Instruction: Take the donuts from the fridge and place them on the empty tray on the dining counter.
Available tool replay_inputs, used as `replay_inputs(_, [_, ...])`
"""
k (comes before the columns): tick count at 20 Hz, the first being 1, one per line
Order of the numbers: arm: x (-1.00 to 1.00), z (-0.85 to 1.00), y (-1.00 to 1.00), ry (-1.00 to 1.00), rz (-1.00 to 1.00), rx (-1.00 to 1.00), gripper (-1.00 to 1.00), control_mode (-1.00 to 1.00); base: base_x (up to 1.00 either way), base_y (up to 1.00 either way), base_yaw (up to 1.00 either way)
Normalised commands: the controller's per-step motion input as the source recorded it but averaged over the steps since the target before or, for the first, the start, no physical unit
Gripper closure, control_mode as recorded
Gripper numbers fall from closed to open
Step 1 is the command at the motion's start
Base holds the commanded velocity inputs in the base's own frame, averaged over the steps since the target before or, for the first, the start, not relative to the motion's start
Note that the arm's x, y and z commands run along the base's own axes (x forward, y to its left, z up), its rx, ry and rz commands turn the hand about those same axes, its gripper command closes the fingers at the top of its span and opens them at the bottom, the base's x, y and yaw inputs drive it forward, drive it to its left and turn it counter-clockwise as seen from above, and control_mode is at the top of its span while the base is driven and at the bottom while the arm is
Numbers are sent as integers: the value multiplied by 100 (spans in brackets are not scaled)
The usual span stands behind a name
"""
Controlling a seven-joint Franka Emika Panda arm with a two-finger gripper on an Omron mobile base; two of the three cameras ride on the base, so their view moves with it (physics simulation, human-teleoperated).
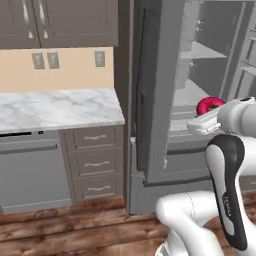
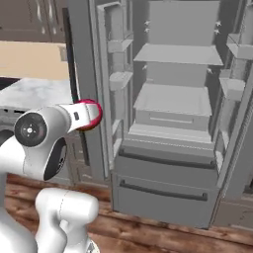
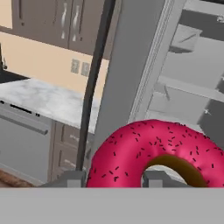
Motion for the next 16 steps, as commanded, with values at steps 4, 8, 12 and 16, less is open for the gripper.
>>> replay_inputs(4, [0,0,0,0,0,0,100,100,0,100,0])
replay_inputs(8, [0,0,0,0,0,0,100,100,0,100,0])
replay_inputs(12, [0,0,0,0,0,0,100,100,0,100,0])
replay_inputs(16, [0,0,0,0,0,0,100,100,0,100,0])
